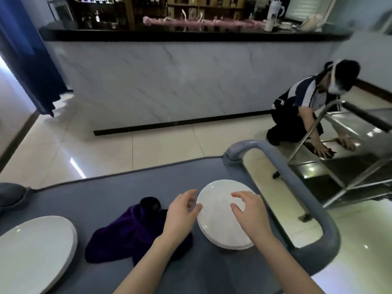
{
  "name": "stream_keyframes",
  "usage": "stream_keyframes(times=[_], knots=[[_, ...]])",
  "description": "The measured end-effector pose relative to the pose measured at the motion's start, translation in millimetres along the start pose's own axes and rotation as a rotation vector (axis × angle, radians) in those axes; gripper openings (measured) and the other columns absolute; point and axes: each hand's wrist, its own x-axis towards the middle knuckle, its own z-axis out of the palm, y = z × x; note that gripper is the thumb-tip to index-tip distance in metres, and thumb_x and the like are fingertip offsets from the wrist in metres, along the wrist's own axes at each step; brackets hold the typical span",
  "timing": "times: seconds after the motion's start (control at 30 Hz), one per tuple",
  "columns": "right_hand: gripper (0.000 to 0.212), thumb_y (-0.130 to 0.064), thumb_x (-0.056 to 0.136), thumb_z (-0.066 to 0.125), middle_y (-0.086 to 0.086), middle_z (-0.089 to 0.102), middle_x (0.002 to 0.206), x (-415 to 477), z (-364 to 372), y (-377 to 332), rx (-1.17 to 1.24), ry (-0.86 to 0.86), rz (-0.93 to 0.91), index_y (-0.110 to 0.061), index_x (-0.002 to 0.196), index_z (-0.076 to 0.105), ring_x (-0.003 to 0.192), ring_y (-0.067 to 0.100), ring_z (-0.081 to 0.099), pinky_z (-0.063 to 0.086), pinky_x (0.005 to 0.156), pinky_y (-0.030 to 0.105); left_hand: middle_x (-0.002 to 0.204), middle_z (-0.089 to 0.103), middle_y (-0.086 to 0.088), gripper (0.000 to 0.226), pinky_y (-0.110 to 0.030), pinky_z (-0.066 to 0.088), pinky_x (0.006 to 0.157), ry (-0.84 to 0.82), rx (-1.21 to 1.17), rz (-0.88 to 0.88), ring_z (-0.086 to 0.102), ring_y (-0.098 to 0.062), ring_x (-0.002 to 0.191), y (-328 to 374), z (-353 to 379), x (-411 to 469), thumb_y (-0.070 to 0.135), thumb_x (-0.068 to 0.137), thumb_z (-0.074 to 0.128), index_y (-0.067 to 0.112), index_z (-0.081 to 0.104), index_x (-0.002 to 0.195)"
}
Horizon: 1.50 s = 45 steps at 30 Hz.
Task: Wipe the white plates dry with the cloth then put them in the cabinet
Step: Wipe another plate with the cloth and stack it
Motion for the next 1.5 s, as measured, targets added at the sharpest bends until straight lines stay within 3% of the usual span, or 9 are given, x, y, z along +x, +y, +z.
stream_keyframes(times=[0.1, 0.27, 0.63, 0.87, 1.0, 1.17, 1.3, 1.43, 1.5], knots=[[0.038, -0.023, 0.087, 0.068, -0.003, 0.058, 0.131, 3, -11, 25, -0.171, -0.045, 0.044, -0.02, 0.125, 0.064, 0.12, 0.022, 0.046, 0.036, 0.103, 0.029, 0.115, 0.051, 0.008, 0.05, -0.023, 0.043, 0.09, -0.03, 0.068, -0.05, 0.054, -0.009, 0.102, 5, 19, 8, 0.027, 0.089, 0.066, 0.027, 0.051, 0.136], [0.046, -0.024, 0.09, 0.065, -0.005, 0.045, 0.141, 4, -16, 51, -0.159, -0.121, 0.135, -0.019, 0.134, 0.055, 0.125, 0.017, 0.036, 0.035, 0.103, 0.025, 0.12, 0.045, 0.007, 0.056, -0.023, 0.039, 0.086, -0.045, 0.154, -0.121, 0.052, -0.012, 0.104, 2, 36, 8, 0.019, 0.085, 0.064, 0.027, 0.048, 0.138], [0.049, -0.007, 0.084, 0.064, -0.002, 0.048, 0.135, 12, -16, 62, -0.076, -0.145, 0.154, -0.019, 0.131, 0.057, 0.118, 0.02, 0.04, 0.032, 0.095, 0.018, 0.086, 0.059, 0.007, 0.027, -0.031, 0.049, 0.08, 0.057, 0.126, -0.213, 0.058, -0.014, 0.086, -6, 36, 3, 0.015, 0.08, 0.07, 0.023, 0.066, 0.106], [0.05, 0.0, 0.078, 0.065, 0.0, 0.058, 0.128, 12, -4, 45, 0.15, -0.164, 0.153, -0.023, 0.122, 0.066, 0.119, 0.019, 0.05, 0.04, 0.102, 0.027, 0.096, 0.067, 0.004, 0.032, -0.031, 0.055, 0.069, 0.127, -0.14, -0.341, 0.063, -0.012, 0.085, -12, 19, -4, 0.006, 0.086, 0.057, 0.029, 0.052, 0.108], [0.056, 0.002, 0.078, 0.069, 0.0, 0.059, 0.121, 9, 9, 27, 0.387, -0.145, 0.187, -0.023, 0.127, 0.061, 0.096, 0.014, 0.061, 0.048, 0.081, 0.023, 0.08, 0.073, 0.008, 0.034, -0.039, 0.059, 0.072, 0.202, -0.278, -0.379, 0.068, -0.018, 0.085, -20, -15, -9, 0.003, 0.087, 0.054, 0.033, 0.056, 0.104], [0.061, -0.003, 0.085, 0.069, -0.005, 0.055, 0.126, 7, 32, 3, 0.606, -0.233, 0.21, -0.024, 0.138, 0.05, 0.102, 0.006, 0.058, 0.047, 0.078, 0.02, 0.087, 0.074, 0.002, 0.035, -0.046, 0.061, 0.072, 0.262, -0.387, -0.396, 0.07, -0.024, 0.087, -31, -55, -22, 0.001, 0.088, 0.055, 0.031, 0.06, 0.103], [0.05, -0.004, 0.091, 0.064, -0.004, 0.061, 0.127, 1, 53, -14, 0.789, -0.323, 0.333, -0.022, 0.136, 0.052, 0.11, 0.018, 0.062, 0.052, 0.093, 0.039, 0.098, 0.073, -0.006, 0.034, -0.042, 0.059, 0.064, 0.309, -0.475, -0.414, 0.069, -0.026, 0.089, -44, -76, -34, -0.002, 0.088, 0.054, 0.025, 0.061, 0.108], [0.027, -0.007, 0.098, 0.052, 0.003, 0.075, 0.094, -8, 65, -33, 0.957, -0.43, 0.453, -0.022, 0.118, 0.064, 0.068, 0.019, 0.071, 0.055, 0.055, 0.033, 0.097, 0.072, -0.005, 0.032, -0.046, 0.061, 0.064, 0.33, -0.541, -0.436, 0.07, -0.027, 0.088, -54, -91, -39, -0.002, 0.089, 0.056, 0.024, 0.063, 0.106], [0.028, -0.006, 0.099, 0.051, 0.004, 0.076, 0.095, -10, 69, -38, 0.993, -0.44, 0.475, -0.023, 0.117, 0.064, 0.067, 0.02, 0.071, 0.054, 0.053, 0.032, 0.094, 0.075, -0.002, 0.031, -0.042, 0.061, 0.062, 0.305, -0.556, -0.42, 0.071, -0.026, 0.087, -58, -98, -39, 0.001, 0.09, 0.058, 0.024, 0.064, 0.108]])
